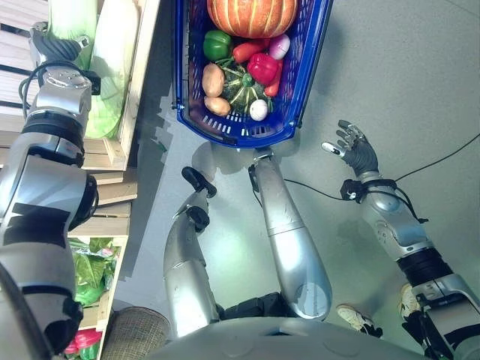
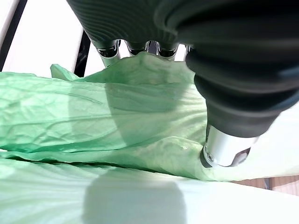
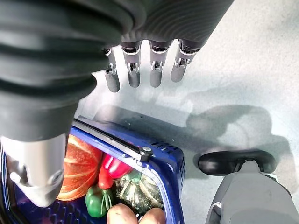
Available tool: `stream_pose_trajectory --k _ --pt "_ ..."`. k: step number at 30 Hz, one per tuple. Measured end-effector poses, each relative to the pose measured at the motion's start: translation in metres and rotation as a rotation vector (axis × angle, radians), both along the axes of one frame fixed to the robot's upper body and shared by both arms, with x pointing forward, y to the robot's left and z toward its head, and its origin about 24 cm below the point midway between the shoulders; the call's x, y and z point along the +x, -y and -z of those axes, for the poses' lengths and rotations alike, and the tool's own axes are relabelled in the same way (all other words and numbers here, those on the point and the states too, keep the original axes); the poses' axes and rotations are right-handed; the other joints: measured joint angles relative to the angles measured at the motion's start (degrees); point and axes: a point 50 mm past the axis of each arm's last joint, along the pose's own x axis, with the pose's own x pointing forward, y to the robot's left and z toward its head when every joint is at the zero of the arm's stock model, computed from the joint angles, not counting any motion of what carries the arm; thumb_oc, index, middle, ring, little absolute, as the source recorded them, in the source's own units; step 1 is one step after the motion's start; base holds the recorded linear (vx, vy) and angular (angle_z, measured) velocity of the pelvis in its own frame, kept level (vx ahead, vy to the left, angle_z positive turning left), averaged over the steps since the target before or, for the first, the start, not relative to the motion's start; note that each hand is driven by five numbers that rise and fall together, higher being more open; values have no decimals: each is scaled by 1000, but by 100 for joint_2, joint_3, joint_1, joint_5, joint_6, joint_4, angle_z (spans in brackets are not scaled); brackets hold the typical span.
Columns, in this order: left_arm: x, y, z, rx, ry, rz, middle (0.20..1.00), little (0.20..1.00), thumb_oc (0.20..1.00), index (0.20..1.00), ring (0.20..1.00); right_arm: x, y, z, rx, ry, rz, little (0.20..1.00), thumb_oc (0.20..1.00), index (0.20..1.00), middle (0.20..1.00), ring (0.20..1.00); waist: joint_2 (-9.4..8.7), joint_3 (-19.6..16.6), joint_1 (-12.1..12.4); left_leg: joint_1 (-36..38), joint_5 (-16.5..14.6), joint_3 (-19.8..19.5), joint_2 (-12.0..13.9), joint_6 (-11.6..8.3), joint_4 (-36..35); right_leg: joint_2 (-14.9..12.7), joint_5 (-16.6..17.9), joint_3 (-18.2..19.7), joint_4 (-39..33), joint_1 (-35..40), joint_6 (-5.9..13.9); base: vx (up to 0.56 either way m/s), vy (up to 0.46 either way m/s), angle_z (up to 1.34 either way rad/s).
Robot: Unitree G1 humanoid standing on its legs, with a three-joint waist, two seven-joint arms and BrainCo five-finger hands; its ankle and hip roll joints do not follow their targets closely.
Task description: Pick up fruits and vegetables into the basket
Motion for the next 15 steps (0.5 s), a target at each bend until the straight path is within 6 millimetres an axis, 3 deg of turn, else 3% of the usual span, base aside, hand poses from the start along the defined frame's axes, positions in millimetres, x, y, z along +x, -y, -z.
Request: stream_pose_trajectory --k 4,15 --pt "-1 -2 7 -12 -16 -5 200 200 200 200 200 0 -2 -2 2 6 -8 1000 1000 1000 1000 1000 -1 1 -27 99 -11 17 -3 -2 -15 1 2 4 -11 91 -2 0 0 0" --pt "-4 6 56 -119 -53 51 200 200 200 200 200 -3 -13 -15 -8 74 -72 1000 1000 1000 1000 1000 -8 4 -64 802 -111 0 -44 16 -103 -34 5 -85 -180 872 -7 1 4 0"
